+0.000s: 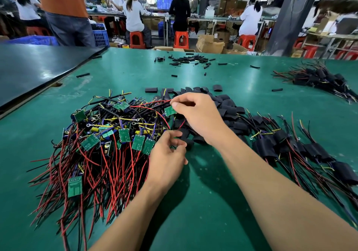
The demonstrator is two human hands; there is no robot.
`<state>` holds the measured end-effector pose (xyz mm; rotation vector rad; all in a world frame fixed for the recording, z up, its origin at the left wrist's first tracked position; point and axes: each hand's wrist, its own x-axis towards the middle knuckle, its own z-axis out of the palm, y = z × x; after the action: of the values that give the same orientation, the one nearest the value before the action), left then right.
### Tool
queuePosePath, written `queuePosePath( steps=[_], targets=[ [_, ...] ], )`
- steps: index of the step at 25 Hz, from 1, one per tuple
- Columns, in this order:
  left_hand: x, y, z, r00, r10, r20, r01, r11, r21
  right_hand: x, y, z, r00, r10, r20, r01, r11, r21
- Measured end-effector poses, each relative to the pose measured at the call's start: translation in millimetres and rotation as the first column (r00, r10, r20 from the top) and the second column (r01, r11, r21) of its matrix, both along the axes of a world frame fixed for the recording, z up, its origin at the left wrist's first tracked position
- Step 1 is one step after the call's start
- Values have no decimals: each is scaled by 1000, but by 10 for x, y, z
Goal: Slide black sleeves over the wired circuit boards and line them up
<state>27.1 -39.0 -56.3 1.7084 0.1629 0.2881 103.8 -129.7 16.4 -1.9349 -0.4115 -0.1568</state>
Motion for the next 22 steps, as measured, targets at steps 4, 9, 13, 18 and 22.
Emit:
queuePosePath(
  steps=[4, 9, 13, 18, 22],
  targets=[
    [21, 10, 12, 1000, -7, -3, 7, 1000, -31, -73, -175, 89, 990, -43, 136, 56, 994, -92],
    [49, -3, 41, 998, -50, -27, 44, 981, -191, -148, -364, 214, 993, -71, 90, 67, 997, 44],
    [46, 1, 132, 992, -120, -39, 86, 871, -484, -162, -394, 272, 995, -66, 81, 63, 997, 49],
    [68, 20, 177, 985, -166, -43, 97, 748, -657, -12, -532, 252, 957, -291, 11, 273, 910, 313],
    [74, 35, 180, 987, -156, -34, 95, 740, -665, 28, -676, 143, 920, -213, -328, 380, 682, 625]
  ],
)
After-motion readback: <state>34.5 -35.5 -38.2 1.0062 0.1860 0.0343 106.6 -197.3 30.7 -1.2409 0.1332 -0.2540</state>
